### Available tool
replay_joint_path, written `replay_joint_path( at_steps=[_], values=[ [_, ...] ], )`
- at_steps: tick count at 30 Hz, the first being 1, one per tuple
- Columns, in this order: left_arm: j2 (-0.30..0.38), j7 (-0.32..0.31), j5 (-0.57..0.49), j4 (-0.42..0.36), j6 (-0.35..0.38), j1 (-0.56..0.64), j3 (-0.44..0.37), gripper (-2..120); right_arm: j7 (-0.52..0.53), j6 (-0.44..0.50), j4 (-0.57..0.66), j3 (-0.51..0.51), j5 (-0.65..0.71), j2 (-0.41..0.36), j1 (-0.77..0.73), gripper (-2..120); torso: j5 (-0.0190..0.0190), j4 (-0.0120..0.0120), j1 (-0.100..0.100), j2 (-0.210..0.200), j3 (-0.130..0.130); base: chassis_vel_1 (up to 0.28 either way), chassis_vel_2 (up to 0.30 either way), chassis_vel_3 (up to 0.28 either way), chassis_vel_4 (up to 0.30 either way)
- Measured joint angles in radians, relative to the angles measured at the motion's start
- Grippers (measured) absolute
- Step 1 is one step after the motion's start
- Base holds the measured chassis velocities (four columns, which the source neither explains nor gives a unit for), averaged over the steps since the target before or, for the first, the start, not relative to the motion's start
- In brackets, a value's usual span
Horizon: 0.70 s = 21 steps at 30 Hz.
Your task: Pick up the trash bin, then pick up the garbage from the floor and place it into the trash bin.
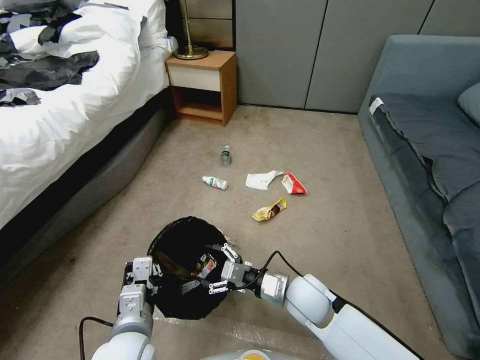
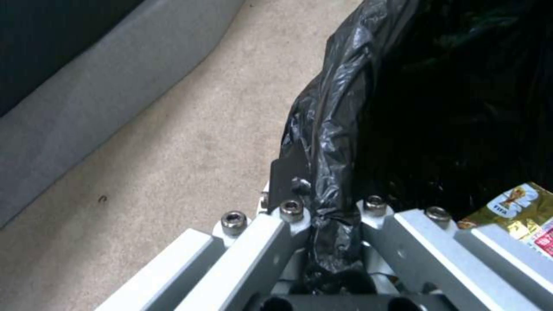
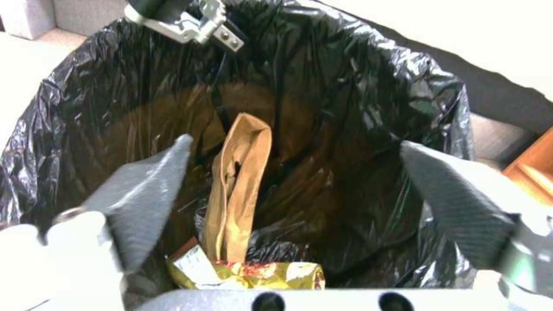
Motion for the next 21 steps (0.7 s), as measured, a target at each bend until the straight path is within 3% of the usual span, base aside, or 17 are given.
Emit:
replay_joint_path(
  at_steps=[6, 10, 13, 15, 16, 18, 21],
  values=[
    [0.000, 0.000, 0.001, 0.007, 0.001, -0.003, 0.000, 0, 0.000, 0.000, 0.015, 0.007, 0.001, -0.002, -0.001, 100, 0.0000, 0.0000, 0.000, 0.000, 0.000, 0.000, 0.000, 0.000, 0.000],
    [0.001, 0.000, 0.001, 0.019, 0.001, -0.006, -0.006, 0, 0.047, -0.003, 0.090, 0.039, 0.033, -0.017, -0.014, 100, 0.0000, 0.0001, 0.000, 0.000, 0.000, 0.000, 0.000, 0.000, 0.000],
    [0.008, 0.000, -0.007, 0.026, 0.001, -0.011, -0.019, 0, 0.139, -0.040, 0.184, 0.087, 0.076, -0.031, -0.042, 100, -0.0001, 0.0001, 0.000, 0.000, 0.000, 0.000, 0.000, 0.000, 0.000],
    [0.018, 0.000, -0.029, 0.028, 0.004, -0.015, -0.044, 0, 0.265, -0.079, 0.302, 0.157, 0.116, -0.038, -0.104, 100, -0.0002, 0.0000, 0.000, 0.000, 0.000, 0.000, 0.000, 0.000, 0.000],
    [0.018, 0.000, -0.029, 0.028, 0.004, -0.015, -0.044, 0, 0.265, -0.079, 0.302, 0.157, 0.116, -0.038, -0.104, 100, -0.0002, 0.0000, 0.000, 0.000, 0.000, 0.000, 0.000, 0.000, 0.000],
    [0.025, 0.000, -0.042, 0.029, 0.004, -0.014, -0.061, 0, 0.364, -0.081, 0.358, 0.220, 0.139, -0.003, -0.186, 100, 0.0000, 0.0001, 0.000, 0.000, 0.000, 0.000, 0.000, 0.000, 0.000],
    [0.027, 0.000, -0.047, 0.029, 0.004, -0.010, -0.065, 0, 0.407, -0.060, 0.383, 0.283, 0.142, 0.046, -0.270, 100, 0.0001, -0.0001, 0.000, 0.000, 0.000, 0.000, 0.000, 0.000, 0.000]
  ],
)
